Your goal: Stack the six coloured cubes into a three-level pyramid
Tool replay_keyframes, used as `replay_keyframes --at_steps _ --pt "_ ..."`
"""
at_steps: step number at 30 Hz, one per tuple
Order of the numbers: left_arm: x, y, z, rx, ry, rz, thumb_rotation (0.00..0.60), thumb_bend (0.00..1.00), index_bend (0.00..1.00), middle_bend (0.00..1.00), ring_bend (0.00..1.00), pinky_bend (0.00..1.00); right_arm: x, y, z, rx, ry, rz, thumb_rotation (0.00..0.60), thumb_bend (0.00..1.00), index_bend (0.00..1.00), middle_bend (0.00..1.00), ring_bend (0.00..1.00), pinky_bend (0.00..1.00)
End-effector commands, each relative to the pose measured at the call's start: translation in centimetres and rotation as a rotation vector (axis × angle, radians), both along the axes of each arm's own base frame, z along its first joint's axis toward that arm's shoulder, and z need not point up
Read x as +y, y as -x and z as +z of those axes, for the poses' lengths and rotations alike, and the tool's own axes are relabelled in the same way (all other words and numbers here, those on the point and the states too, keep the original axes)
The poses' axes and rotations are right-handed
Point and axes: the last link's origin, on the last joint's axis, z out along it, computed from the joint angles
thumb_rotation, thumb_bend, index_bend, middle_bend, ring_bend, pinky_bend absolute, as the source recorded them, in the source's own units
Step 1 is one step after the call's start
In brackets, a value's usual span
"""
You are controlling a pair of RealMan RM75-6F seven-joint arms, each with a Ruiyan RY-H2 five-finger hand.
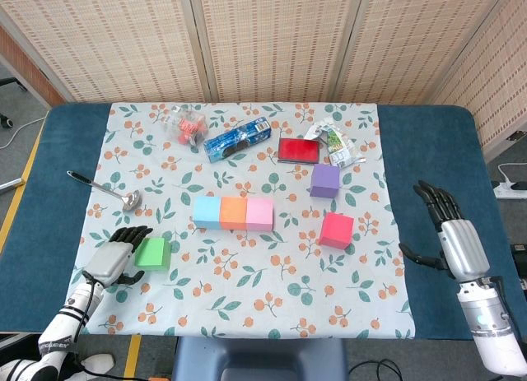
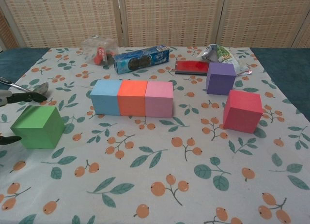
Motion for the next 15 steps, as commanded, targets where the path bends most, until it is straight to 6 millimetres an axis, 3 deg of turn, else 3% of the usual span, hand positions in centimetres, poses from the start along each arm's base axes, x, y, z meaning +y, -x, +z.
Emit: replay_keyframes --at_steps 1,6,10,15 --pt "0.2 0.0 -0.5 0.006 0.003 0.003 0.600 0.34 0.10 0.09 0.06 0.10 0.0 0.0 0.0 -0.002 -0.001 -0.001 0.600 0.11 0.00 0.01 0.00 0.00" --pt "0.5 -0.1 -0.7 0.009 -0.028 -0.005 0.600 0.33 0.20 0.20 0.16 0.19 0.2 0.0 0.0 -0.002 0.002 -0.001 0.600 0.11 0.00 0.01 0.00 0.00" --pt "0.7 -0.5 -0.3 -0.008 -0.049 -0.020 0.600 0.32 0.31 0.32 0.29 0.36 0.2 0.0 0.1 -0.003 0.004 -0.001 0.600 0.11 0.00 0.01 0.00 0.00" --pt "2.0 -2.5 2.2 -0.019 -0.087 -0.084 0.600 0.32 0.33 0.37 0.33 0.42 0.3 -0.2 0.1 -0.006 0.002 0.005 0.600 0.11 0.00 0.01 0.00 0.00"
